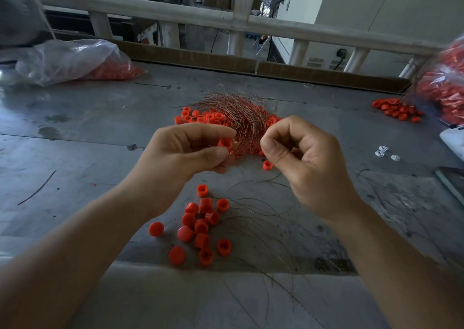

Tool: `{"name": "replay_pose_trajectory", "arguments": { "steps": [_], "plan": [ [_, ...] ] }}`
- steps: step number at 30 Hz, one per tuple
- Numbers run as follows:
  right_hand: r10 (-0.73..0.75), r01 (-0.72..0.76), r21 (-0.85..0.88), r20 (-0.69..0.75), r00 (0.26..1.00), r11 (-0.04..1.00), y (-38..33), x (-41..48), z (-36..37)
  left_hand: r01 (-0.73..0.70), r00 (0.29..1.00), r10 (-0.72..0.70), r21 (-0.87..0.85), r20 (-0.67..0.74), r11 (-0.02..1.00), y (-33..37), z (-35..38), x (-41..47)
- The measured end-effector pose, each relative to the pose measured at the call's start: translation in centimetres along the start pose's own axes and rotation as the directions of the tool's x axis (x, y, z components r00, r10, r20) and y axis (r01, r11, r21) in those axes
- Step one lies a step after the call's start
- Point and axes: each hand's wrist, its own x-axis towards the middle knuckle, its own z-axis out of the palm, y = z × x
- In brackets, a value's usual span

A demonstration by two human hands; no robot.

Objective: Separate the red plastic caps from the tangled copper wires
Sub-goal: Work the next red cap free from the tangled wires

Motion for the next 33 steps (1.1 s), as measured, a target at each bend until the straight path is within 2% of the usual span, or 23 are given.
{"name": "replay_pose_trajectory", "arguments": {
  "steps": [8,15,22,33],
  "plan": [
    [0.026,-0.029,0.033,0.076,0.997,0.999,0.21,-0.12,0.21,0.014,0.991,-0.012,-0.014,0.13,1.0,0.05,0.03,-0.16],
    [0.036,-0.037,0.001,0.124,0.992,0.999,0.19,-0.24,0.38,0.013,0.984,0.005,-0.101,0.18,0.995,0.15,0.09,-0.33],
    [0.068,-0.064,-0.046,0.076,0.995,0.997,0.2,-0.29,0.27,0.039,0.987,-0.011,-0.179,0.157,0.983,0.04,-0.01,-0.29],
    [0.091,-0.088,-0.063,0.052,0.994,0.994,0.24,-0.38,0.14,0.039,0.989,-0.012,-0.179,0.149,0.983,0.14,0.1,-0.45]
  ]
}}
